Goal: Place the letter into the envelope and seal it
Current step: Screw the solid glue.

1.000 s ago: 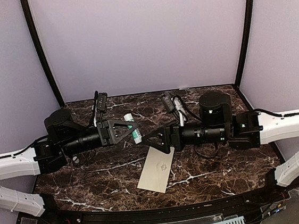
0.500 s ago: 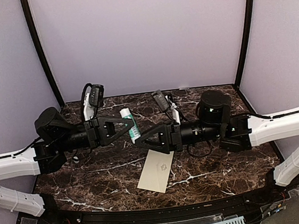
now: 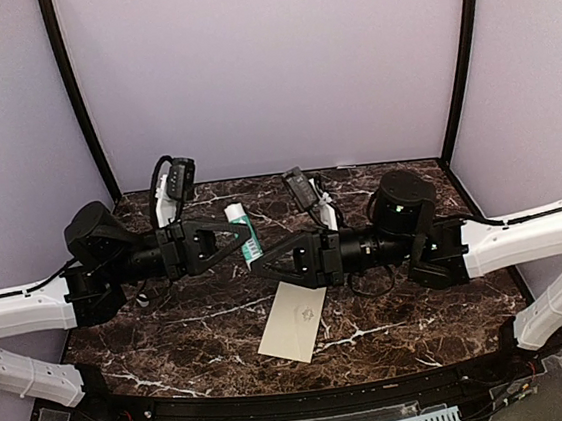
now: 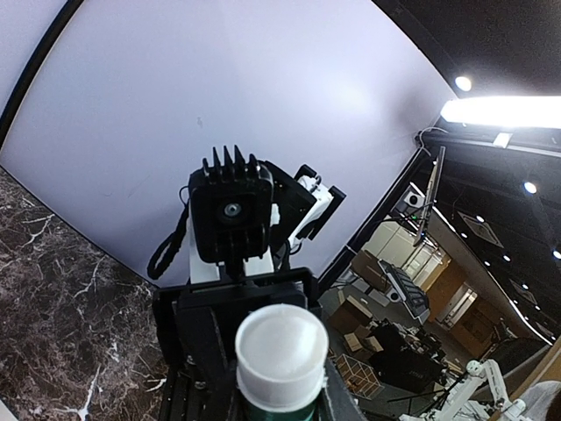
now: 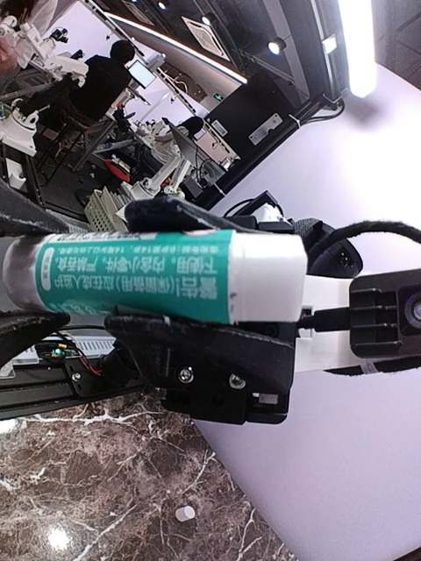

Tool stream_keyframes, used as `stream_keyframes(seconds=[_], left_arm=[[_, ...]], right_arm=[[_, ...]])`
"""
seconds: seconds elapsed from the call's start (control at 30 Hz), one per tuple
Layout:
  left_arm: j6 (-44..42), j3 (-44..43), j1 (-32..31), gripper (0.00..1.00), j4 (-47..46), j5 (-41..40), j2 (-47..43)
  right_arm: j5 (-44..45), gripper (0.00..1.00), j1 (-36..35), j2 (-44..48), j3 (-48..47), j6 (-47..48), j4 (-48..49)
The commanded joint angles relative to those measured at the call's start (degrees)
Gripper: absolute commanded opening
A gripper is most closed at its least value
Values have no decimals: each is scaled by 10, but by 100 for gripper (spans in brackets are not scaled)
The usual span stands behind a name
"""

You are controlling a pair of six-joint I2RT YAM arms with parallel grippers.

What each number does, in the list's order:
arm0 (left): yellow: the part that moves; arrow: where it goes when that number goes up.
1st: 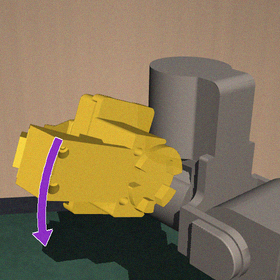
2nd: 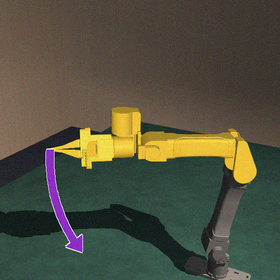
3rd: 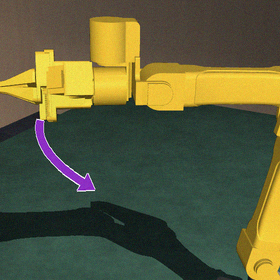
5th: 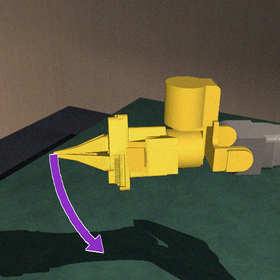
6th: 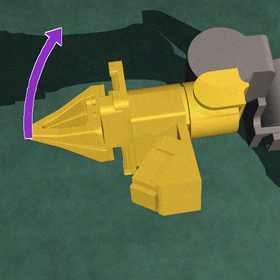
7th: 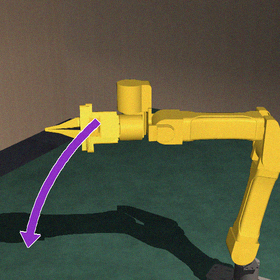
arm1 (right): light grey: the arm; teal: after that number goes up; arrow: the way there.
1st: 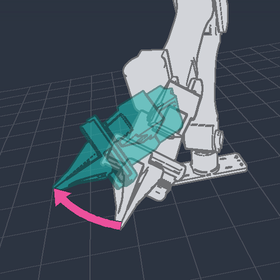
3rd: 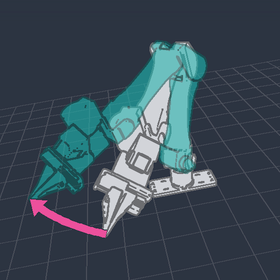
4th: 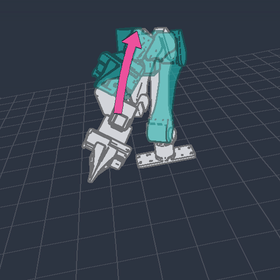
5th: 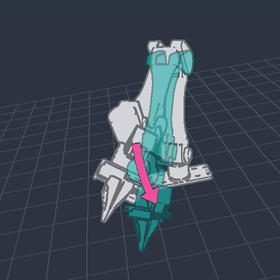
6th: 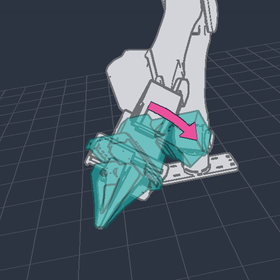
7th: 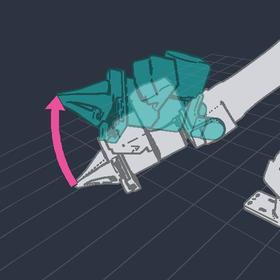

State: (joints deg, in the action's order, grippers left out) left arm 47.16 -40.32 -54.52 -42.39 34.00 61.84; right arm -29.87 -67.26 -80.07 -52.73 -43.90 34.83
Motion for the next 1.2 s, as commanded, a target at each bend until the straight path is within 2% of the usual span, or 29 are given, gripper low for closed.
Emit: stream_keyframes(seconds=[0.0,0.03,0.13,0.37,0.6,0.77,0.93,1.17], left_arm=[[2,2,1,0,-28,15,-1],[1,3,1,0,-28,14,-2],[0,7,1,0,-26,11,-5],[-22,11,1,0,15,-14,-18],[-65,4,1,0,107,-63,-24],[-69,-1,1,0,184,-134,-19],[-50,-1,1,0,226,-189,-5],[11,8,1,0,254,-242,20]], right_arm=[[-1,21,-5,-2,-13,0,35],[-1,17,-5,-2,-12,0,35],[4,11,-4,0,-10,0,32],[41,9,-5,11,-10,16,-12],[158,8,-5,8,-64,62,-198],[247,8,-5,-23,-124,80,-326],[338,8,-10,-90,-209,92,-447],[453,8,-31,-187,-317,93,-553]])
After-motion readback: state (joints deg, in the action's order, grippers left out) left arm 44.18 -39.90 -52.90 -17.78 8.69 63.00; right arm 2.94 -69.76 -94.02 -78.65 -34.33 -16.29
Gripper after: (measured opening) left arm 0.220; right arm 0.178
